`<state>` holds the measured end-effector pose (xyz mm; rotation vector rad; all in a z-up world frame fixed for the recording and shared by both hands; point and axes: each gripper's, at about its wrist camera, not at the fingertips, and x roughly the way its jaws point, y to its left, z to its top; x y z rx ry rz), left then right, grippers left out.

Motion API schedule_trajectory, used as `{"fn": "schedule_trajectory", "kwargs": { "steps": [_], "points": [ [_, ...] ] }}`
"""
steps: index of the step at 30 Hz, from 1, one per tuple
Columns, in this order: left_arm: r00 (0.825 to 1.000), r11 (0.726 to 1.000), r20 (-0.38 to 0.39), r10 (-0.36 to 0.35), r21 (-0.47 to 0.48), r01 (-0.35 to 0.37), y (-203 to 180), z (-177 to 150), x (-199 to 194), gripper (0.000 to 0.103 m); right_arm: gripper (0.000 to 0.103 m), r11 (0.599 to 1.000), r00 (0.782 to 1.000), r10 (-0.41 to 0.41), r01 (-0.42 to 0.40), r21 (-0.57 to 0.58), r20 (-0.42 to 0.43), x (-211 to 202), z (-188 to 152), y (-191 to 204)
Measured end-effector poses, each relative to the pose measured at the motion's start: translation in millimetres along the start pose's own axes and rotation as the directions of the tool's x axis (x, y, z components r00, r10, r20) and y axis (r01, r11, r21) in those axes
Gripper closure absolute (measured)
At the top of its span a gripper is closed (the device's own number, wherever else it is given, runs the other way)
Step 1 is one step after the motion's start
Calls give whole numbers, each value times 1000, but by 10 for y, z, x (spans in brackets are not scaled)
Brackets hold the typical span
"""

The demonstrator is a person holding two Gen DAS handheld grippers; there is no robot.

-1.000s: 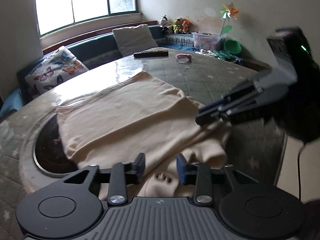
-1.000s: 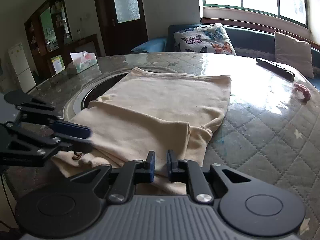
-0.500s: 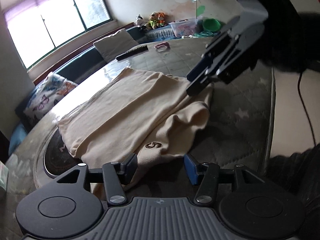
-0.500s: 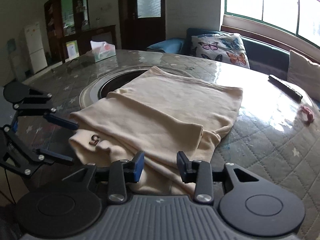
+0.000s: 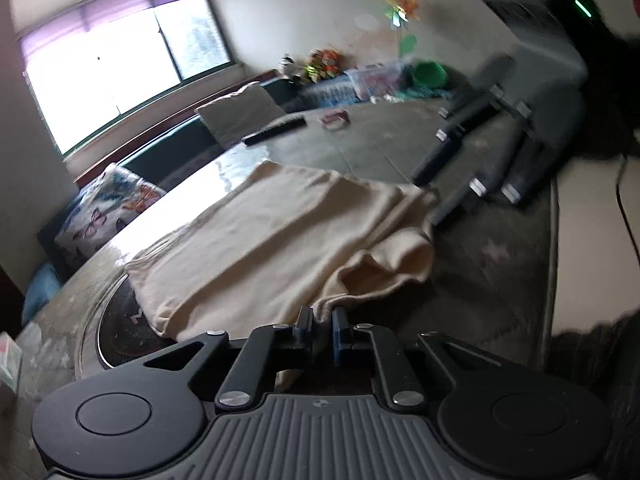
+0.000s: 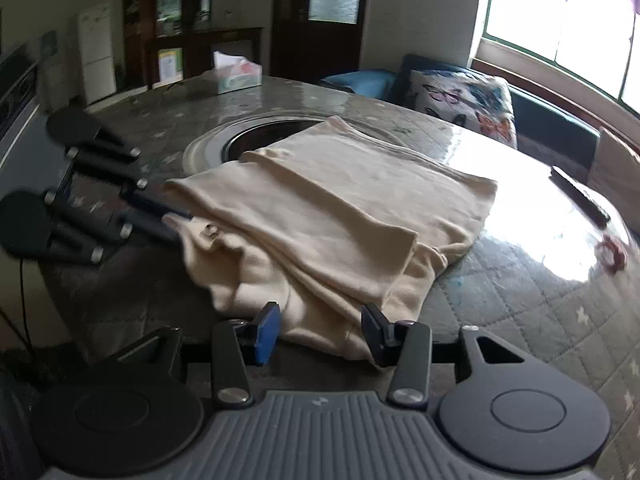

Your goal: Fold clothes

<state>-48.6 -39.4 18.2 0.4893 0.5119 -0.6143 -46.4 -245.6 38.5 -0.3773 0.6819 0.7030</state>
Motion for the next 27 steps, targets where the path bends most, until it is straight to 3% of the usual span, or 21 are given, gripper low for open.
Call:
{"fn": "schedule_trajectory", "kwargs": {
  "steps": [7, 12, 15, 20, 22, 24, 27],
  "points": [
    [1000, 989, 21, -7, -148, 10, 314, 211, 66, 94, 45, 989, 999, 16, -12, -145, 27, 3, -39, 170],
    [1000, 984, 16, -7, -180, 10, 429, 261, 126, 94, 41, 979, 996, -4, 22, -201, 89, 126, 17, 240],
    [1000, 982, 12, -8, -191, 10, 445, 217, 115, 94, 47, 983, 996, 19, -3, -181, 85, 236, 84, 196],
    [1000, 983, -4, -19, -185, 18, 385, 129, 79, 90, 81, 994, 997, 64, -60, -93, 43, 380, 161, 85],
    [1000, 985, -3, -16, -174, 15, 338, 81, 39, 83, 88, 997, 997, 72, -70, -43, 39, 391, 196, 15],
    [1000, 988, -10, 5, -157, -7, 301, 32, 11, 66, 90, 997, 996, 80, -80, -9, 44, 375, 229, -31],
    [999, 991, -25, 36, -128, -39, 243, -48, -13, 58, 91, 996, 995, 86, -88, 29, 51, 354, 280, -86]
  ]
}}
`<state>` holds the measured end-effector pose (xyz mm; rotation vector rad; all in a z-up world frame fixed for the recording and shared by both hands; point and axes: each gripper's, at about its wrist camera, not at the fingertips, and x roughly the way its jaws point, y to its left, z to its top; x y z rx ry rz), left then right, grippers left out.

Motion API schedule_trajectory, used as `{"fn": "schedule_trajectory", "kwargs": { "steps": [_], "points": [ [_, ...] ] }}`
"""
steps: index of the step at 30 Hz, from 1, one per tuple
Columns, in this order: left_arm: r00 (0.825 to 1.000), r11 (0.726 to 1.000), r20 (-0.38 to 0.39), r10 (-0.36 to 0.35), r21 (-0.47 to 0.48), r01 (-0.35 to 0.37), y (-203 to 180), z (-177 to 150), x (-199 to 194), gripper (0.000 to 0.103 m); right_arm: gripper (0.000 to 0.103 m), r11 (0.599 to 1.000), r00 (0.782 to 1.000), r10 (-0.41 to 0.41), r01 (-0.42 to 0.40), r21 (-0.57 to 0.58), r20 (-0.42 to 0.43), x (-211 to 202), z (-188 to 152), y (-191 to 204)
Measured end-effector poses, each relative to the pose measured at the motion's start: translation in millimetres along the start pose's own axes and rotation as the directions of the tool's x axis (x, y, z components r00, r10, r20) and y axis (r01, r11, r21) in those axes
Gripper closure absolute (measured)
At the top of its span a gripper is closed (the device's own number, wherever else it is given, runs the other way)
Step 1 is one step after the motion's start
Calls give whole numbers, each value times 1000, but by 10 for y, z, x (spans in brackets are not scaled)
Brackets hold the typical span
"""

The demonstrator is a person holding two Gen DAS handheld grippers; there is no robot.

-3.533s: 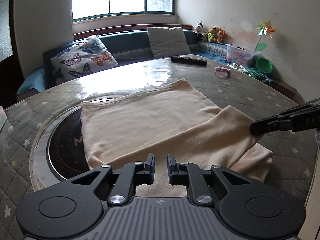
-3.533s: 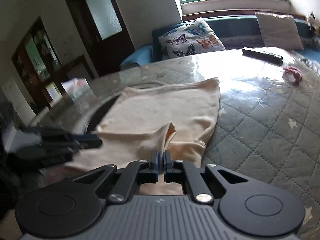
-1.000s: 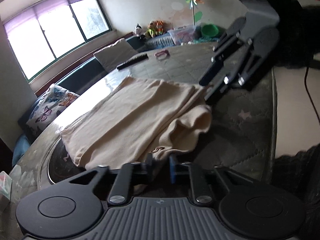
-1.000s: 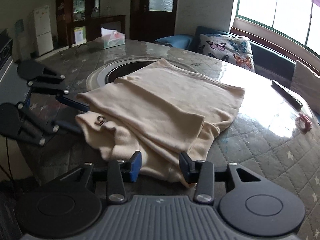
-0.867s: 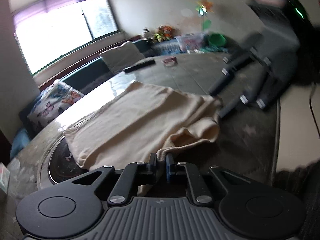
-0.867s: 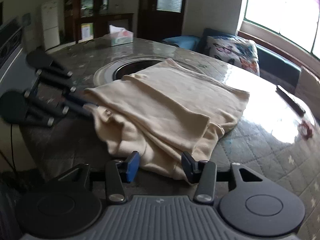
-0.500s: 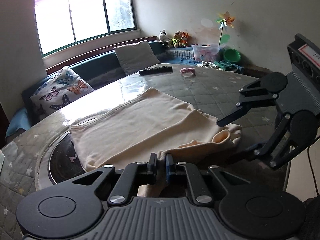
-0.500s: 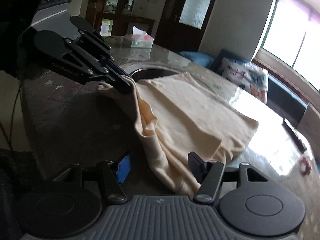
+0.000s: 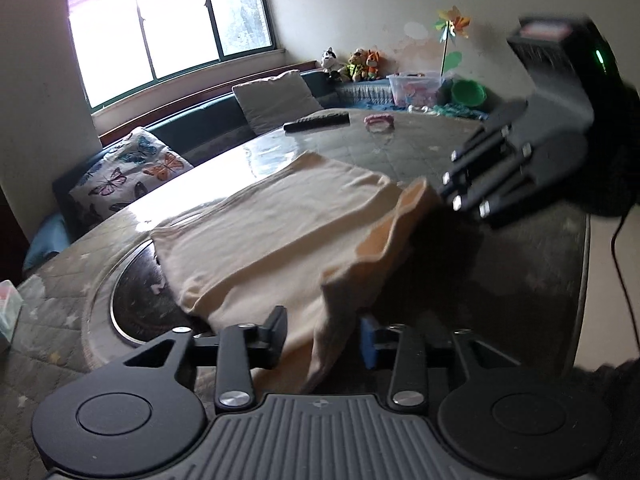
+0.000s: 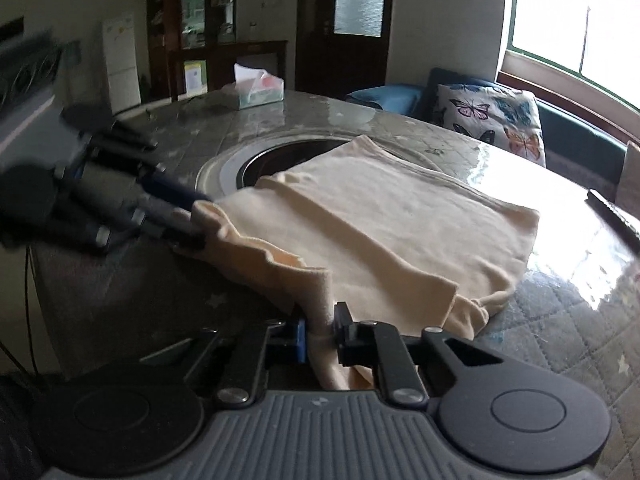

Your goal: Fold clothes

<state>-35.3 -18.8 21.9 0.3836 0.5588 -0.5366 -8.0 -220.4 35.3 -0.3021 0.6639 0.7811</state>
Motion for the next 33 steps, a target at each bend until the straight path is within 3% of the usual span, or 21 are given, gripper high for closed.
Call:
{"fn": "schedule_trajectory", "kwargs": {
  "steps": [10, 13, 14, 16, 23, 33],
  "points": [
    [995, 986, -9, 100, 135, -98, -111, -118, 141, 58, 92, 997, 1000, -6, 4, 74, 28, -37, 141, -87],
    [993, 980, -11, 117, 165, -114, -102, -139, 165, 80, 92, 996, 999, -15, 11, 89, 37, -55, 153, -90],
    [993, 980, -13, 117, 164, -113, -96, -140, 162, 92, 92, 996, 999, -15, 11, 93, 39, -57, 152, -88],
    [993, 980, -1, 116, 161, -114, -83, -132, 115, 96, 93, 995, 999, -18, 13, 98, 48, -69, 142, -78],
    [994, 985, 52, 100, 136, -106, -104, -54, -231, 98, 93, 995, 995, -22, 12, 99, 99, -276, 131, 0],
    [995, 991, 93, 38, 128, -49, -302, 37, -876, 98, 93, 996, 990, 40, -50, 69, 136, -959, 16, 330]
  ]
}}
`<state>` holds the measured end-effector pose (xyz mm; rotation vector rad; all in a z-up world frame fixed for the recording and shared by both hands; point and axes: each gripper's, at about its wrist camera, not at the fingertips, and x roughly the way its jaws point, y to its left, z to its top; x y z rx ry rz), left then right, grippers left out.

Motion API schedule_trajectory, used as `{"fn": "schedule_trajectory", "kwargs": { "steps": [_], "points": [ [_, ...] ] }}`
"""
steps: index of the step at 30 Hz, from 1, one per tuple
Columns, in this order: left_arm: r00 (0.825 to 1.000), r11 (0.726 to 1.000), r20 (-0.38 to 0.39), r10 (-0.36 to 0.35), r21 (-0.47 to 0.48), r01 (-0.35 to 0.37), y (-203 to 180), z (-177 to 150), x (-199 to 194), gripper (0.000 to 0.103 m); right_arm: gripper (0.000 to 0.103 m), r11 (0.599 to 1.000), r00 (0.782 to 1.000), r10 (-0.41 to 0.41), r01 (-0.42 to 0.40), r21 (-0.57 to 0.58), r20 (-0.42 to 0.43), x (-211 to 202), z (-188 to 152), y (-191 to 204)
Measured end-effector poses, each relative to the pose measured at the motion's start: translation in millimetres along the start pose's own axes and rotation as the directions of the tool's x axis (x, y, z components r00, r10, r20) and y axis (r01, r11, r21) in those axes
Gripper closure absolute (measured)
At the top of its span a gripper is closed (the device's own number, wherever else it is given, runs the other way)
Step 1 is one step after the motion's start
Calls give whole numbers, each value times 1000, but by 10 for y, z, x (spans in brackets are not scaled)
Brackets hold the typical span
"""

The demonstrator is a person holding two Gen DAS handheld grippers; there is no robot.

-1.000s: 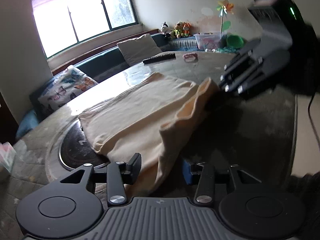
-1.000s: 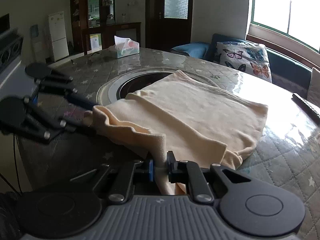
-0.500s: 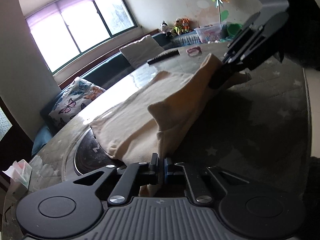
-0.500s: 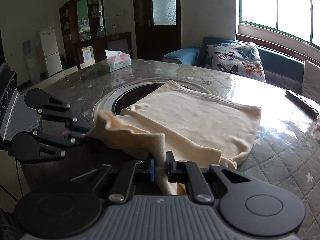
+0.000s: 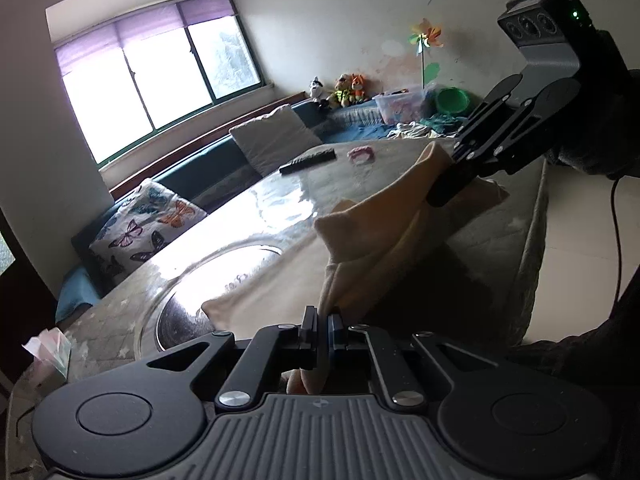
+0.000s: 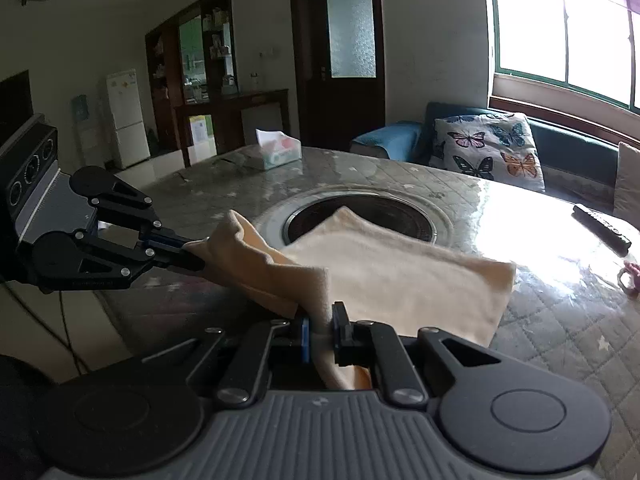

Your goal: Fold clothes

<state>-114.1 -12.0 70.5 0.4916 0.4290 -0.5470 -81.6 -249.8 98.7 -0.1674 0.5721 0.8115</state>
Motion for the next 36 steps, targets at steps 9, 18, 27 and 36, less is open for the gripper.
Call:
{"fn": "schedule_trajectory", "kwargs": {
  "steps": [9, 18, 27, 36],
  "points": [
    [1000, 996, -14, 25, -83, -26, 374, 215, 415, 98, 94, 999, 999, -31, 31, -18, -4, 176, 340, -202],
    [992, 979, -124, -6, -202, -19, 932, 290, 1268, 98, 94, 999, 994, -40, 39, -11, -103, 891, 731, -776],
    [966, 948, -253, -53, -316, -30, 1250, 40, 2046, 93, 90, 992, 974, -77, 96, 80, -214, 1749, 648, -1331],
    [963, 922, -270, 2, -371, -106, 1417, -4, 2085, 82, 74, 957, 974, -165, 197, 214, -157, 1664, 439, -1560]
  ]
}}
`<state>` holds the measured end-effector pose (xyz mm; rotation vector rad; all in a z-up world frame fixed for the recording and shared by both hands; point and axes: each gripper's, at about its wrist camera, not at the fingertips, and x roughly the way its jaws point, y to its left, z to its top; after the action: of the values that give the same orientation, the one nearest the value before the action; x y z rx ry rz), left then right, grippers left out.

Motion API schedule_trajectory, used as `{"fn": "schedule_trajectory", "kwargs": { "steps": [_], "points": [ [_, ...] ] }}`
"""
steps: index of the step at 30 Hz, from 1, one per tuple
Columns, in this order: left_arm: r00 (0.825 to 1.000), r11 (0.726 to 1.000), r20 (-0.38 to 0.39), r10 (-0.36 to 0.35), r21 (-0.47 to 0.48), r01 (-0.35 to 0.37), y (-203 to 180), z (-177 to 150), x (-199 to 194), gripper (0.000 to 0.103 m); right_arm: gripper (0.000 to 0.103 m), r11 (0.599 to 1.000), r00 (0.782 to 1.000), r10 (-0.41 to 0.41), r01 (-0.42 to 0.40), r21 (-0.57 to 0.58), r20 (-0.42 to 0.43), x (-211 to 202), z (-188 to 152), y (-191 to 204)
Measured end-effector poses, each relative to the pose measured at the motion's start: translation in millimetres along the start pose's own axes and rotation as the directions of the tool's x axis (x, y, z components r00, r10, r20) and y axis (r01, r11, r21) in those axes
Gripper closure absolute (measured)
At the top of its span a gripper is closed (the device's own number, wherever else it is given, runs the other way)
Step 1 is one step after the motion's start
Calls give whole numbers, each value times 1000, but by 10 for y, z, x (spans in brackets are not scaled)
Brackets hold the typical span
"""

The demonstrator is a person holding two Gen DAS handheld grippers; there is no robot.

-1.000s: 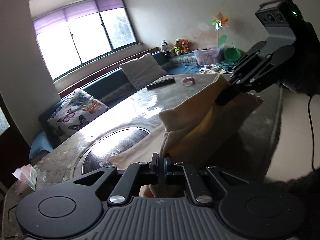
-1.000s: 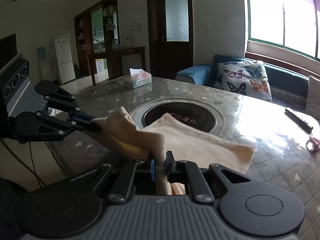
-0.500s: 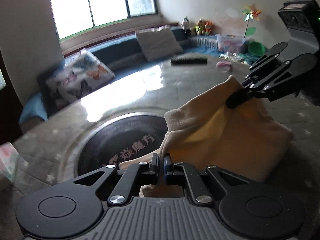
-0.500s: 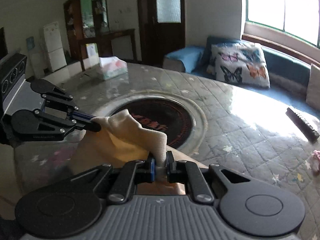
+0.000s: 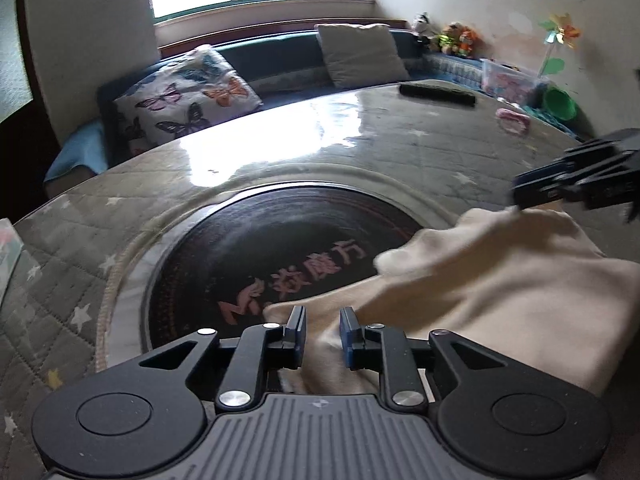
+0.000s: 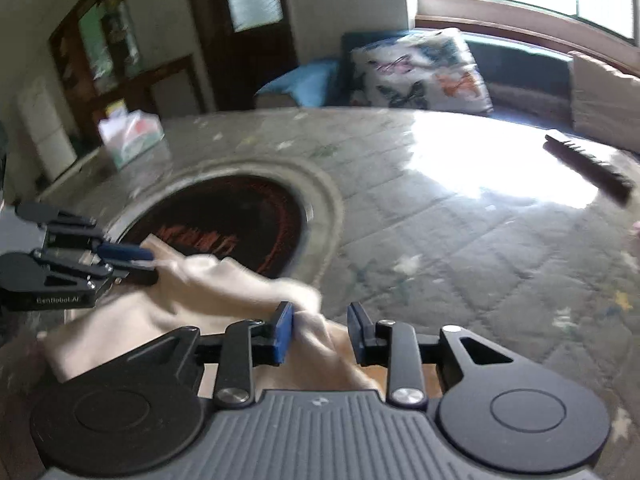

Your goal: Fold clothes

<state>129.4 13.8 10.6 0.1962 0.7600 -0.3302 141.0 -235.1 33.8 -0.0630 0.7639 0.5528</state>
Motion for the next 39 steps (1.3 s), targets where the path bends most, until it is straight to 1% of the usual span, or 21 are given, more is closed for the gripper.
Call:
{"fn": "schedule_trajectory", "kwargs": {
  "steps": [3, 5, 7, 9, 11, 13, 14, 15, 17, 18, 19, 21, 24, 26, 27, 28, 30, 32, 34, 36, 39],
  "points": [
    [999, 999, 3, 34, -26, -34, 36, 31, 20, 82, 75, 999, 999, -39, 39, 15, 32, -167, -41, -29],
    [998, 997, 4, 65, -38, -65, 46, 38, 8, 82, 76, 998, 999, -41, 40, 40, 31, -265, -112, -41],
    [997, 996, 12, 72, -48, -72, 51, 53, -29, 82, 76, 997, 999, -46, 45, 55, 27, -338, -198, -61],
    [997, 997, 30, 73, -41, -72, 9, 68, -100, 82, 76, 995, 997, -72, 70, 64, 26, -382, -296, -84],
    [997, 998, 50, 62, -32, -61, -49, 104, -163, 82, 76, 993, 996, -86, 84, 81, 18, -398, -372, -132],
    [997, 999, 69, 42, -28, -40, -144, 134, -229, 75, 78, 991, 997, -77, 76, 108, 5, -370, -421, -163],
    [997, 999, 74, 32, -24, -31, -192, 143, -249, 66, 78, 991, 997, -77, 76, 112, 0, -350, -436, -162],
    [997, 1000, 77, 22, -21, -20, -241, 155, -265, 62, 79, 990, 996, -84, 83, 113, -1, -329, -456, -158],
    [997, 1000, 78, -5, -11, 6, -349, 163, -283, 60, 79, 988, 995, -101, 100, 118, 3, -306, -474, -158],
    [997, 1000, 77, -16, -12, 17, -390, 165, -286, 57, 79, 987, 995, -99, 97, 125, 9, -310, -486, -158],
    [997, 999, 74, -31, -13, 32, -442, 162, -285, 56, 79, 987, 995, -98, 96, 128, 11, -307, -493, -162],
    [996, 999, 75, -51, -3, 52, -533, 153, -276, 56, 79, 987, 994, -107, 104, 126, 13, -310, -504, -158],
    [995, 997, 67, -78, -2, 79, -625, 151, -221, 57, 79, 988, 991, -129, 127, 84, 18, -315, -510, -97],
    [995, 996, 58, -84, -6, 84, -659, 148, -159, 61, 85, 988, 990, -138, 137, 65, 15, -288, -520, -75],
    [995, 997, 54, -81, -9, 82, -657, 142, -128, 63, 90, 988, 989, -148, 147, 55, 21, -282, -520, -62],
    [996, 997, 47, -73, -15, 74, -650, 140, -91, 65, 93, 986, 986, -164, 162, 47, 25, -276, -515, -53],
    [998, 997, 28, -65, -38, 66, -600, 132, -34, 70, 93, 982, 982, -185, 184, 53, 19, -256, -502, -71],
    [997, 995, 20, -69, -64, 70, -544, 142, -13, 70, 93, 980, 982, -188, 187, 69, 17, -268, -475, -76],
    [997, 995, 27, -73, -68, 75, -531, 166, -20, 70, 93, 979, 980, -197, 195, 60, 39, -327, -438, -40],
    [997, 995, 34, -74, -65, 76, -541, 203, -16, 71, 93, 983, 981, -181, 177, 58, 64, -389, -385, 0],
    [996, 994, 39, -79, -70, 81, -558, 255, 32, 70, 93, 994, 993, -93, 89, 61, 70, -377, -279, 81]
  ]
}}
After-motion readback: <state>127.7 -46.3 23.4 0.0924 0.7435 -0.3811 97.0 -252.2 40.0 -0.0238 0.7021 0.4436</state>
